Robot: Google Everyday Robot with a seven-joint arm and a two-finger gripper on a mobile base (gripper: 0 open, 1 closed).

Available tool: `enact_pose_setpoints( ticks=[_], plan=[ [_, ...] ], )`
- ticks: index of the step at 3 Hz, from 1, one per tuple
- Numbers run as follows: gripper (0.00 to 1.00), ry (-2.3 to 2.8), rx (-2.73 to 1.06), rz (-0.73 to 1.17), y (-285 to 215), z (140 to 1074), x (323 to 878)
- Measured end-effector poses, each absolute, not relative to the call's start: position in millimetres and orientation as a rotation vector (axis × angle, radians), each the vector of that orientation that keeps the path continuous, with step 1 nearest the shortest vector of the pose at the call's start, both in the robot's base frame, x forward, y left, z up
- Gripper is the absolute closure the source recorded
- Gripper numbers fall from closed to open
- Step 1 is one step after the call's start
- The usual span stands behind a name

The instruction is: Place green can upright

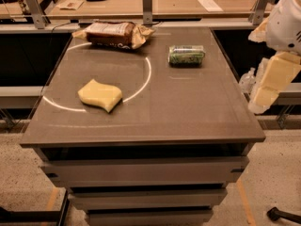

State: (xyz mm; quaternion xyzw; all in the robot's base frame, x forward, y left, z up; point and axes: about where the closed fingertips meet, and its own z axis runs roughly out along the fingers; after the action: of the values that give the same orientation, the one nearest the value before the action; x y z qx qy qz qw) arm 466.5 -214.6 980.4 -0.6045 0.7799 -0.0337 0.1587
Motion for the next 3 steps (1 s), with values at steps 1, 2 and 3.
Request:
enact_pose_setpoints(
  ticks=[1, 2, 3],
  plan=[
    [0.00, 2.241, -1.743, -0.096, -212, 973, 502],
    [0.00, 2.250, -1.694, -0.082, -208, 954, 538],
    [0.00, 2.216, -1.644, -0.034, -210, 944, 573]
  ],
)
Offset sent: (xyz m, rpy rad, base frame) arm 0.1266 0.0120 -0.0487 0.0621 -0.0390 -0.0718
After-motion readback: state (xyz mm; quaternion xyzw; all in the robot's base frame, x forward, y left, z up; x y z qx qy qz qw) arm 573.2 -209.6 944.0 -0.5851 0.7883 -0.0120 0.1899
